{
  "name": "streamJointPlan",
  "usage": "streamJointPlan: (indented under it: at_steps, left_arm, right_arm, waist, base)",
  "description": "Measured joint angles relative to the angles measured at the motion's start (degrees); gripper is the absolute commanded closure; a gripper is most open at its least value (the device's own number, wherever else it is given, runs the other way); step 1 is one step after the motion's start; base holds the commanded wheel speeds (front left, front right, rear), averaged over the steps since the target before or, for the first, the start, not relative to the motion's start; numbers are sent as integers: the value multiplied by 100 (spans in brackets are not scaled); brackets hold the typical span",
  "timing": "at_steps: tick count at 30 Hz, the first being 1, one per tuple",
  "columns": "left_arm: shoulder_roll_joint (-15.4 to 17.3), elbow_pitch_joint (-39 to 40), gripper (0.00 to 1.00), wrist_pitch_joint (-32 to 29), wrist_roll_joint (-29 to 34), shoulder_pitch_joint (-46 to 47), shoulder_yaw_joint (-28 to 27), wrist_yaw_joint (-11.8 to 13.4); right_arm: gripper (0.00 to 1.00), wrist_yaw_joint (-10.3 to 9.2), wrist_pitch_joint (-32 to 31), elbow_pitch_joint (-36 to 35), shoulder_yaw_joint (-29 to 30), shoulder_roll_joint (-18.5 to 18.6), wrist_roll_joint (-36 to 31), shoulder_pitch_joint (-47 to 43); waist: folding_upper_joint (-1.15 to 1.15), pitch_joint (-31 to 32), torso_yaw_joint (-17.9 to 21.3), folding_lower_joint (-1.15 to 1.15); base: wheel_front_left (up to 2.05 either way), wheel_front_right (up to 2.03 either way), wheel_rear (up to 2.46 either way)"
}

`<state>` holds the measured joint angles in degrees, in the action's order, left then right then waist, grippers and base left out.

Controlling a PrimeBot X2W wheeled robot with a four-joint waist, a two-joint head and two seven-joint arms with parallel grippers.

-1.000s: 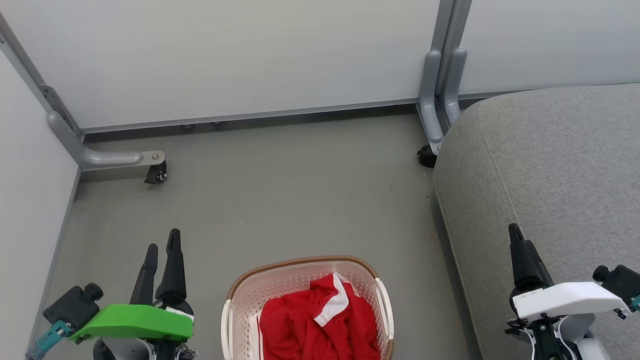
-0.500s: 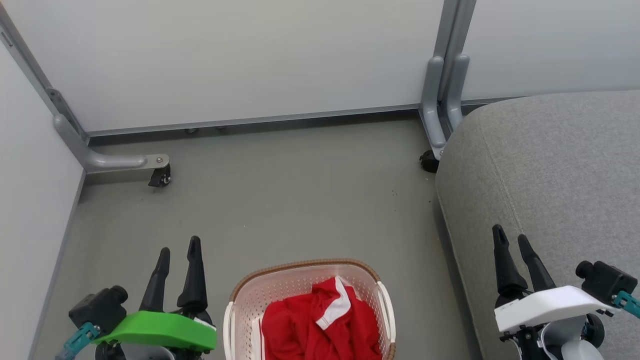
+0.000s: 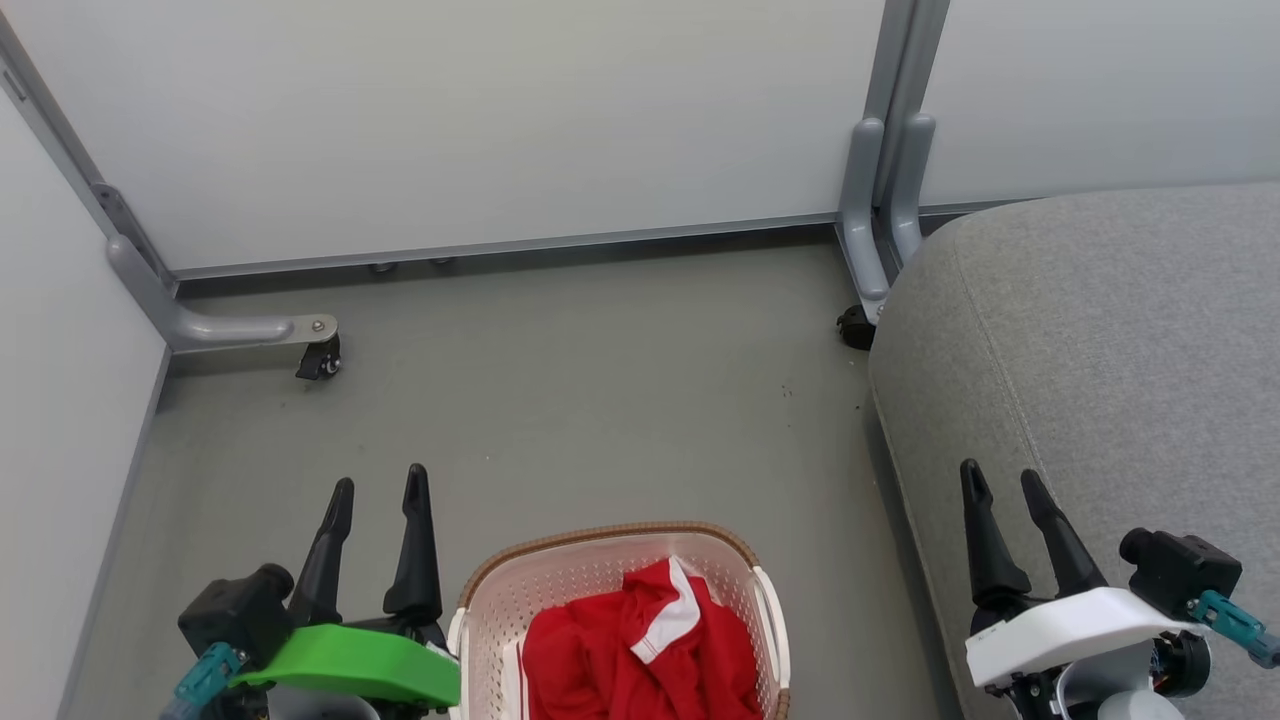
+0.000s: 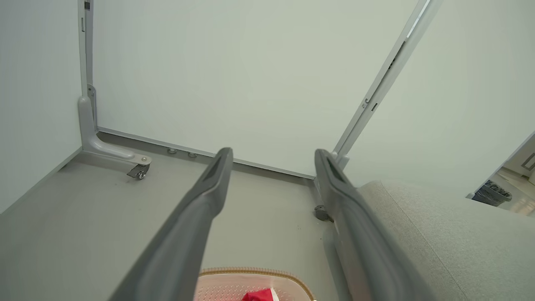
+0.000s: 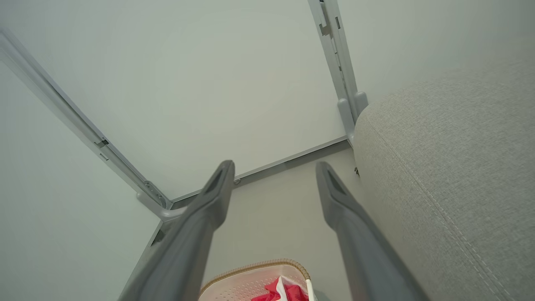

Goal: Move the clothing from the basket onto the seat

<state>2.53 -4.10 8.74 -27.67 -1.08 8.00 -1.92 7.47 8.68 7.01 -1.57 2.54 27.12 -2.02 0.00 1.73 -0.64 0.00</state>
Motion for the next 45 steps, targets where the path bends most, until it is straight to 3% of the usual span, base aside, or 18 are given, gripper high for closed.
streamJointPlan:
  at_steps: [45]
  left_arm:
    - [13,321,0,547,2229,-307,346,25]
  right_arm:
    - [0,1,555,-266,-121,19,-2020,-247]
  waist:
    - [0,155,-49,0]
  base:
    - [0,0,0]
